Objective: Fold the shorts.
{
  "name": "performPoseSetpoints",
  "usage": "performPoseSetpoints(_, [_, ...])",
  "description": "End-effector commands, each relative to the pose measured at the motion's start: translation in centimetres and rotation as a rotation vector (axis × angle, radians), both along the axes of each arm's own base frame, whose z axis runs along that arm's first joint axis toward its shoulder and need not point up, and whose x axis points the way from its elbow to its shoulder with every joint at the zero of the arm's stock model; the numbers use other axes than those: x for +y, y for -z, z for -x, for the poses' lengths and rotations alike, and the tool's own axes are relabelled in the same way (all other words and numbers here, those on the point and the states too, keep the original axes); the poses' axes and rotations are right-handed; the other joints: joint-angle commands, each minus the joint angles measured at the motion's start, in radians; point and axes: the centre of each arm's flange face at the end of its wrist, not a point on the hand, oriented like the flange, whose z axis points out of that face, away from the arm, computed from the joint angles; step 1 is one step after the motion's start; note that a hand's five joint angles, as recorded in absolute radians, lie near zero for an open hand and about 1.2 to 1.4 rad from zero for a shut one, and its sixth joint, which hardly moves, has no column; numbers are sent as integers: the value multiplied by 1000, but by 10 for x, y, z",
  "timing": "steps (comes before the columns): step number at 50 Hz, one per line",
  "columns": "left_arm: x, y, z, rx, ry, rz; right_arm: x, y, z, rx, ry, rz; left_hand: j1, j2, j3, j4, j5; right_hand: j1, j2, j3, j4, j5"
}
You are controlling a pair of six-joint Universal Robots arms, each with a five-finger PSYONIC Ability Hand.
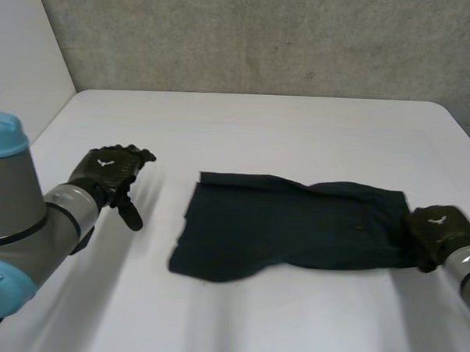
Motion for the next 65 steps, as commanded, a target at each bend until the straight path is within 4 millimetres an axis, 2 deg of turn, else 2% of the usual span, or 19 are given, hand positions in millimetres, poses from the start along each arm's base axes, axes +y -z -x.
performPoseSetpoints(1, [2,-12,-15,10,-42,32,-17,-34,-8,198,-65,144,-27,-29,-39,-31,-48,516,220,212,206,265])
performPoseSetpoints(5, [2,-18,-17,14,-50,48,-5,-64,-63,167,-208,272,-27,-29,-39,-31,-48,516,220,212,206,265])
performPoseSetpoints(11, [3,-22,-19,22,-56,60,30,-74,-136,127,-455,352,-27,-29,-39,-31,-48,516,220,212,206,265])
performPoseSetpoints(12, [3,-22,-19,24,-56,61,47,-69,-160,116,-539,352,-27,-29,-39,-31,-48,516,220,212,206,265])
performPoseSetpoints(16, [4,-24,-18,43,-60,63,89,-50,-208,111,-731,346,-27,-29,-39,-31,-48,516,220,212,206,265])
performPoseSetpoints(21, [3,-28,-14,74,-53,74,120,-14,-232,122,-924,284,-27,-29,-39,-31,-48,516,220,212,206,265])
performPoseSetpoints(23, [3,-29,-13,77,-48,81,124,1,-236,118,-973,243,-27,-29,-39,-31,-48,516,220,212,206,265])
performPoseSetpoints(26, [3,-35,-6,90,-26,113,124,-1,-236,106,-976,245,-27,-29,-39,-31,-48,516,220,212,206,265])
performPoseSetpoints(28, [3,-40,4,105,14,141,121,-15,-236,73,-953,274,-27,-29,-39,-31,-48,456,160,152,146,205])
performPoseSetpoints(30, [3,-44,11,119,38,161,121,-32,-235,19,-932,297,-27,-29,-39,-31,-48,-23,-320,-327,-334,-275])
performPoseSetpoints(31, [3,-46,14,126,50,171,119,-52,-233,-68,-890,315,-27,-29,-39,-31,-48,-433,-729,-737,-743,-684])
performPoseSetpoints(34, [-4,-52,26,158,75,200,107,-81,-223,-213,-797,317,-27,-29,-39,-31,-48,-630,-927,-934,-941,-882])
performPoseSetpoints(35, [-5,-54,31,166,84,206,93,-99,-211,-319,-704,310,-27,-29,-39,-31,-48,-706,-1002,-1010,-1016,-957])
performPoseSetpoints(40, [2,-53,69,206,177,167,54,-125,-170,-588,-448,218,-27,-29,-39,-31,-48,-706,-1002,-1010,-1016,-957])
performPoseSetpoints(46, [18,-28,105,208,265,54,28,-94,-136,-607,-256,34,-27,-29,-39,-31,-48,-706,-1002,-1010,-1016,-957])
performPoseSetpoints(51, [24,12,131,175,312,-41,16,-62,-127,-555,-185,-72,-27,-29,-39,-31,-48,-706,-1002,-1010,-1016,-957])
performPoseSetpoints(56, [19,44,132,107,271,-124,10,-38,-130,-543,-170,-139,-23,-25,-35,-28,-44,-706,-1002,-1010,-1016,-957])
performPoseSetpoints(59, [15,55,122,39,184,-165,6,-27,-134,-533,-170,-166,-21,-22,-32,-25,-42,-706,-1002,-1010,-1016,-957])
performPoseSetpoints(65, [12,65,101,-52,65,-202,1,-4,-138,-498,-169,-234,-23,-25,-35,-28,-44,-706,-1002,-1010,-1016,-957])
